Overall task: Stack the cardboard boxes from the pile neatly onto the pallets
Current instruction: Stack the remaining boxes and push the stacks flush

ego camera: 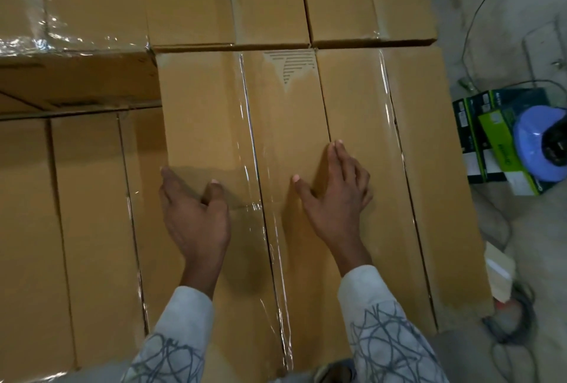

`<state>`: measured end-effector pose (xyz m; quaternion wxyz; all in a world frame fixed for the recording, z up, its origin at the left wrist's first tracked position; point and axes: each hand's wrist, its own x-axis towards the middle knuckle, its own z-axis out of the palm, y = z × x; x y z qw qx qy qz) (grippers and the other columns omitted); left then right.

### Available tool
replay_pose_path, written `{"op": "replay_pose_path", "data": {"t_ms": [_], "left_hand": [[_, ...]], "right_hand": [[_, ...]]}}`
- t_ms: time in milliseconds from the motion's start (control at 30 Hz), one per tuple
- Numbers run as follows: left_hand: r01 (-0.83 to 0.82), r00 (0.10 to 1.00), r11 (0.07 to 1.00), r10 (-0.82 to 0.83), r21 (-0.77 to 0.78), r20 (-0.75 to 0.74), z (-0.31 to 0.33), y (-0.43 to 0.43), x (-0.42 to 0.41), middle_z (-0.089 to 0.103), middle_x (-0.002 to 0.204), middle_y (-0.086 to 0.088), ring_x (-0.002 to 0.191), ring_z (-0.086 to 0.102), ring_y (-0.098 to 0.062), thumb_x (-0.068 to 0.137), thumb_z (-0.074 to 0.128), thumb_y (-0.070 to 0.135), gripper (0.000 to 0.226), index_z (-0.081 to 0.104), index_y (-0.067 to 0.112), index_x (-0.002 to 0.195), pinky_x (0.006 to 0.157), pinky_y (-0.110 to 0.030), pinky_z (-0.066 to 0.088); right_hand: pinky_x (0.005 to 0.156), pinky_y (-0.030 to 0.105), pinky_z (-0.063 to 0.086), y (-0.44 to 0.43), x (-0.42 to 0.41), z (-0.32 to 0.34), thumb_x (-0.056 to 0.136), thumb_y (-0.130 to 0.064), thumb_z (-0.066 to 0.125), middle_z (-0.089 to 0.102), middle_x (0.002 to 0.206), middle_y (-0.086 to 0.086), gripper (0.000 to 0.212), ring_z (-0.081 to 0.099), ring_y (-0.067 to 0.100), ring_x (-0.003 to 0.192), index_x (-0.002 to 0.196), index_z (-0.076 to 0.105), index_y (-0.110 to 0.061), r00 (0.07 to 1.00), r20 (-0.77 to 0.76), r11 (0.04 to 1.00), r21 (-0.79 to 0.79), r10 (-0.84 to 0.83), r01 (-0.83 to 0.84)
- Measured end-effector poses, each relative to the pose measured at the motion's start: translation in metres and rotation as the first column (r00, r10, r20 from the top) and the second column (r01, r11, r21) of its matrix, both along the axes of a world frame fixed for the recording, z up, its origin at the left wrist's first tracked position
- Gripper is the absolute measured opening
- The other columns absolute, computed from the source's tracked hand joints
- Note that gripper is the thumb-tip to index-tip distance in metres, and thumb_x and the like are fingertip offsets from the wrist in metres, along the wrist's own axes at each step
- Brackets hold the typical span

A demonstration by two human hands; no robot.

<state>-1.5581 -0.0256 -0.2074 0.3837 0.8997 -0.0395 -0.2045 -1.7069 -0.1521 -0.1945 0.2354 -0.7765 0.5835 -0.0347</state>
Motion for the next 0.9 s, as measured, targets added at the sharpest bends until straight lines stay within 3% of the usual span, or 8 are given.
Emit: {"op": "replay_pose_path", "data": {"t_ms": [133,200,333,467,567,667,800,900], "left_hand": [[0.058,0.998,0.997,-0.059,0.053,0.024,0.003,0.004,-0.006,0.033,0.162,-0.019,0.146,0.036,-0.040,0.099,0.057,0.036,0.083,0.014,0.005,0.163,0.117,-0.049,0.034],[0.089,0.995,0.992,-0.092,0.084,0.027,0.003,0.004,-0.007,0.033,0.160,-0.023,0.144,0.036,-0.043,0.096,0.048,0.042,0.087,0.009,0.002,0.163,0.115,-0.054,0.036],[0.179,0.983,0.976,-0.181,0.121,0.004,0.005,0.004,-0.002,0.022,0.165,-0.025,0.150,0.026,-0.041,0.098,0.056,0.040,0.094,0.000,0.001,0.163,0.119,-0.053,0.025],[0.302,0.953,0.933,-0.301,0.195,-0.035,0.029,0.021,-0.017,0.003,0.171,-0.017,0.158,0.004,-0.035,0.095,0.066,0.042,0.103,-0.002,0.005,0.163,0.123,-0.063,0.008],[0.441,0.892,0.864,-0.452,0.242,-0.011,0.062,0.044,-0.062,0.001,0.172,-0.014,0.158,-0.004,-0.033,0.097,0.061,0.048,0.099,0.000,0.008,0.164,0.124,-0.061,0.001],[0.515,0.852,0.820,-0.522,0.250,-0.045,0.099,0.076,-0.127,0.001,0.173,-0.011,0.159,-0.004,-0.031,0.100,0.054,0.052,0.092,0.002,0.014,0.165,0.124,-0.055,-0.002],[0.447,0.892,0.876,-0.422,0.179,-0.159,0.142,0.124,-0.228,0.015,0.170,-0.015,0.157,0.009,-0.033,0.098,0.056,0.052,0.087,0.014,0.014,0.164,0.125,-0.051,0.008],[0.382,0.904,0.914,-0.339,0.137,-0.259,0.164,0.155,-0.299,0.023,0.168,-0.015,0.154,0.019,-0.036,0.090,0.048,0.069,0.095,0.022,0.014,0.163,0.124,-0.055,0.017]], "right_hand": [[0.118,0.050,0.013,0.003,0.003,0.000,0.093,-0.059,0.064,0.015,0.171,-0.012,0.087,0.011,0.021,0.154,0.163,0.024,-0.026,1.000,-0.026,1.000,-0.016,0.008,-0.009],[0.118,0.051,0.015,0.001,0.003,0.000,0.092,-0.060,0.063,0.015,0.171,-0.011,0.088,0.013,0.023,0.153,0.163,0.025,-0.026,0.999,-0.044,1.000,-0.008,0.014,-0.014],[0.114,0.049,0.023,-0.007,-0.002,0.008,0.088,-0.064,0.066,0.019,0.170,-0.009,0.091,0.021,0.026,0.148,0.162,0.028,-0.025,0.992,-0.090,0.996,0.032,0.090,-0.088],[0.114,0.050,0.029,-0.025,-0.020,0.031,0.092,-0.053,0.067,0.020,0.170,-0.005,0.088,0.021,0.030,0.148,0.162,0.026,-0.019,0.959,-0.089,0.952,0.180,0.269,-0.250],[0.118,0.052,0.031,-0.016,-0.053,0.055,0.097,-0.041,0.065,0.028,0.167,0.001,0.076,0.022,0.031,0.150,0.161,0.031,-0.015,0.934,-0.011,0.913,0.214,0.357,-0.346],[0.121,0.047,0.026,0.020,-0.107,0.081,0.100,-0.034,0.065,0.036,0.163,0.006,0.068,0.026,0.031,0.150,0.157,0.039,-0.011,0.958,0.088,0.921,0.262,0.274,-0.288],[0.120,0.035,0.024,0.079,-0.206,0.118,0.098,-0.025,0.069,0.047,0.156,0.013,0.053,0.039,0.032,0.145,0.145,0.056,-0.006,0.987,0.128,0.929,0.342,0.102,-0.140],[0.120,0.040,0.028,0.122,-0.274,0.136,0.096,-0.025,0.072,0.051,0.152,0.017,0.055,0.044,0.035,0.143,0.144,0.056,-0.004,0.984,0.074,0.907,0.383,0.159,-0.176]]}}
